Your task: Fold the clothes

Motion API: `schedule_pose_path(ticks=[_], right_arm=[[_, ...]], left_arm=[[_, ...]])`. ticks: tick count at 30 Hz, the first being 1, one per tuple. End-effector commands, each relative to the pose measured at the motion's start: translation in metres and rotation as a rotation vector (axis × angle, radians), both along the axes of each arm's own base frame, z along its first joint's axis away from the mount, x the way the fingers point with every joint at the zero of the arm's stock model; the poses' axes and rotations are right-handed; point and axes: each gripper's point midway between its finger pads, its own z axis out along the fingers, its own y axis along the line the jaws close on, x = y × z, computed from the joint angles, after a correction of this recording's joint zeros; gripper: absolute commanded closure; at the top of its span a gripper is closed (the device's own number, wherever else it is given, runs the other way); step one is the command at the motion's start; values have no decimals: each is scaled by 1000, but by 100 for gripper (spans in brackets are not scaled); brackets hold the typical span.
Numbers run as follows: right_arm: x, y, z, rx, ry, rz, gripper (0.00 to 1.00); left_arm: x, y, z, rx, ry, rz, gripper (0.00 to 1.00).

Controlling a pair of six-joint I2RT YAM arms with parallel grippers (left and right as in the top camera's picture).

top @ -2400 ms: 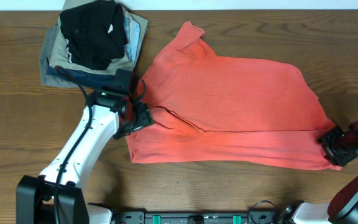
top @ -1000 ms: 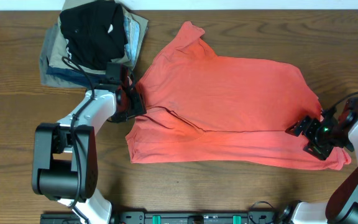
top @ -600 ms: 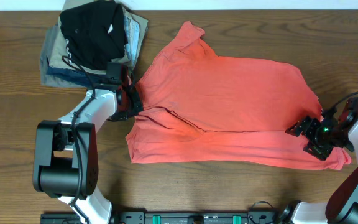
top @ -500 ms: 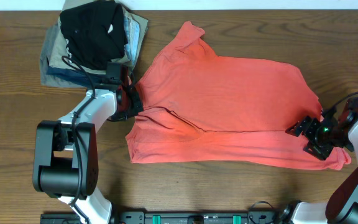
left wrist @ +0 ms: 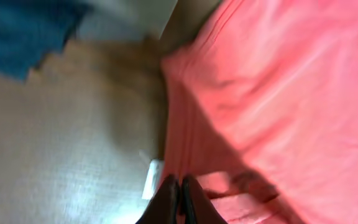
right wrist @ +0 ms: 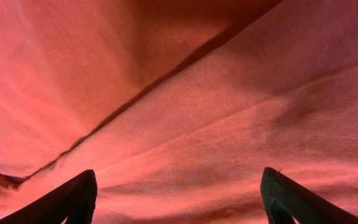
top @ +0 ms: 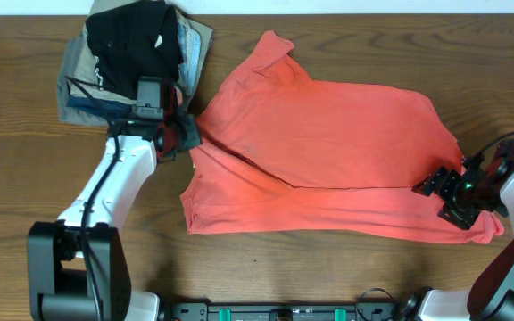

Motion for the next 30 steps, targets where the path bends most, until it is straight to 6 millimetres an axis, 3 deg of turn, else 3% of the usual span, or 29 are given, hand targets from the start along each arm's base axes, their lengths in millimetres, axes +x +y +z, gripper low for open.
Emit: schedule_pose_path(ticks=[1, 8, 13, 14, 17, 19, 23, 26, 30], right_arm=[[5, 0, 2, -11, -12, 25, 18], [4, 0, 2, -9, -8, 25, 18], [3, 1, 2, -7, -5, 25, 18], [3, 1, 2, -7, -4, 25, 18], [2, 1, 2, -5, 0, 25, 20], [2, 1, 3, -4, 2, 24, 20], [8, -3, 20, -18, -21, 23, 20], [20, -16, 49, -77, -70, 16, 17], [42, -46, 87, -204, -156, -13, 1]], left_arm=[[12, 0, 7, 14, -46, -11, 94], [31, -13, 17, 3, -141, -35, 94], [34, -15, 20, 1, -158, -39, 92], [34, -15, 20, 2, -158, -39, 83], [34, -11, 19, 18, -158, -29, 39], [34, -10, 20, 21, -158, -26, 22], [28, -9, 29, 21, -154, -25, 20], [18, -10, 39, 11, -149, -32, 20], [-4, -24, 35, -48, -67, -81, 20]])
